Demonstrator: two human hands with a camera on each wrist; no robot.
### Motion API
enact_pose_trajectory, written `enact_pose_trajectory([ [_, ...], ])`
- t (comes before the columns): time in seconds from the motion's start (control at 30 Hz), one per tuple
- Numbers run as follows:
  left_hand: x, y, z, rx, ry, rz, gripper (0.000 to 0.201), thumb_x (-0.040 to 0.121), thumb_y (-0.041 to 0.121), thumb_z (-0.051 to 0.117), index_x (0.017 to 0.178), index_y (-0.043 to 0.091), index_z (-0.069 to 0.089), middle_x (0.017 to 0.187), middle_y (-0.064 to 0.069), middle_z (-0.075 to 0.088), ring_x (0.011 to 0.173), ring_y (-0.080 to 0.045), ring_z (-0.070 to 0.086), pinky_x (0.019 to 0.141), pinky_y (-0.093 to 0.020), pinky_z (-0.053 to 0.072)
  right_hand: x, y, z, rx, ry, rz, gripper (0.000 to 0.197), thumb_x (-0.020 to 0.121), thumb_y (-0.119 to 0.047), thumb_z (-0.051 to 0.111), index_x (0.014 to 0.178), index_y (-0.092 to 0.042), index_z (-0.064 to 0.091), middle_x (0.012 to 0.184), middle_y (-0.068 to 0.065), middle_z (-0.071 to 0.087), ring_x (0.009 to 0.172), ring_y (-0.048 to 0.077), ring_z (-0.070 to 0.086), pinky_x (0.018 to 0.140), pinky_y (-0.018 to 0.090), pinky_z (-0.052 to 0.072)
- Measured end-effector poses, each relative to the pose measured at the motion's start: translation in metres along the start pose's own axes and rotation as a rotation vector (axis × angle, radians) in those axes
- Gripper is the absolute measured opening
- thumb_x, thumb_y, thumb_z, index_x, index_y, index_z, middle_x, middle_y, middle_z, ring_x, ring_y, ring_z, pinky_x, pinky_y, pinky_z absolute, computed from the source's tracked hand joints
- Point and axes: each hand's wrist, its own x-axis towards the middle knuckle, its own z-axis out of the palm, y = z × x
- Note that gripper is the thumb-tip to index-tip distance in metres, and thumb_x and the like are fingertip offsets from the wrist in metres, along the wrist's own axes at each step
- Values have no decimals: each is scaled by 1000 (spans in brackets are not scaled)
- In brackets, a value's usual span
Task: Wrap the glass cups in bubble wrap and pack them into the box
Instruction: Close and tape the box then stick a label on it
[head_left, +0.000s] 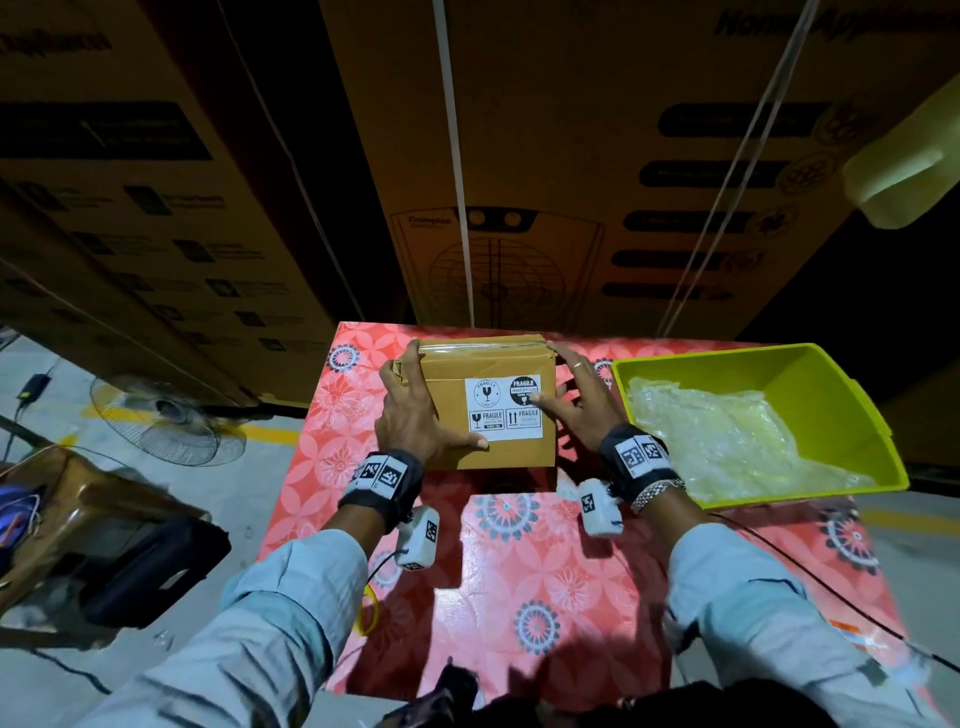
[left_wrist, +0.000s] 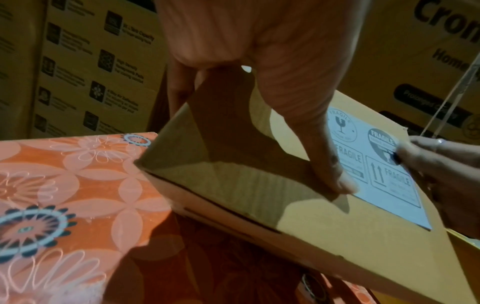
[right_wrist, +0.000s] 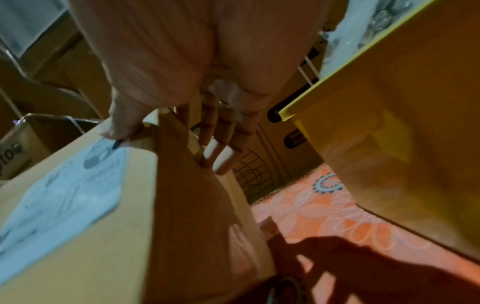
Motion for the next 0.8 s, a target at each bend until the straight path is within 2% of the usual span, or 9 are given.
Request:
enact_pose_trajectory([
  [0.1, 3, -4, -6, 5, -32, 44, 167, 24, 61, 101, 157, 38, 3, 154, -18, 22, 107, -47, 66, 78, -57, 61, -10, 10, 1, 1, -100, 27, 112, 73, -44, 89, 159, -43, 17, 149, -6, 41, 100, 8, 53, 82, 21, 53],
  [0.2, 3, -4, -7, 1, -44, 61, 165, 26, 57, 102, 158, 36, 6, 154, -16, 21, 106, -47, 65, 79, -56, 61, -16, 13, 8, -5, -72, 33, 124, 66, -42, 94, 160, -41, 14, 153, -6, 37, 114, 9, 50, 95, 29, 50],
  [0.33, 5, -4, -8, -2, -54, 45, 161, 28, 55, 103, 156, 36, 8, 155, -17, 21, 107, -47, 66, 80, -55, 61, -13, -5, 17, -34, 11, 43, 143, 54, -47, 98, 160, -44, 2, 150, -2, 34, 118, 18, 52, 95, 39, 54],
  [0.43, 4, -4, -8, 4, -63, 44, 158, 28, 55, 103, 155, 36, 10, 153, -16, 23, 106, -46, 66, 79, -55, 62, -7, -19, 25, -88, 74, 12, 150, 48, -52, 99, 161, -40, 0, 153, 1, 30, 138, 22, 40, 108, 38, 43],
  [0.53, 3, -5, -7, 15, -56, 47, 159, 28, 57, 102, 154, 37, 8, 153, -16, 23, 105, -46, 65, 78, -55, 62, -4, -28, 33, -156, 148, 46, 138, 47, -64, 93, 157, -32, 17, 152, 0, 28, 136, 24, 41, 105, 42, 48],
  [0.6, 2, -5, -7, 20, -50, 44, 158, 29, 58, 102, 154, 37, 8, 153, -15, 22, 103, -45, 66, 76, -53, 62, -2, -36, 38, -228, 210, 91, 119, 51, -76, 84, 146, -28, 30, 145, -1, 35, 125, 25, 51, 90, 47, 57],
  [0.67, 1, -6, -5, 17, -35, 51, 155, 31, 58, 102, 153, 36, 10, 151, -14, 24, 99, -43, 67, 74, -51, 62, 2, -45, 41, -282, 255, 162, 107, 56, -83, 75, 138, -26, 36, 139, -2, 41, 116, 26, 56, 80, 48, 59],
  [0.73, -3, -7, -2, -13, 2, 67, 145, 37, 63, 99, 152, 35, 14, 145, -10, 29, 94, -40, 67, 72, -51, 63, 7, -51, 44, -297, 272, 201, 99, 60, -83, 73, 134, -26, 38, 135, -1, 45, 111, 26, 57, 78, 45, 58],
  [0.8, -6, -5, 2, -69, 64, 63, 125, 51, 72, 89, 148, 35, 20, 138, -7, 34, 90, -36, 66, 70, -50, 62, 7, -51, 42, -249, 267, 182, 87, 66, -75, 77, 131, -28, 43, 132, -2, 48, 108, 21, 55, 78, 39, 56],
])
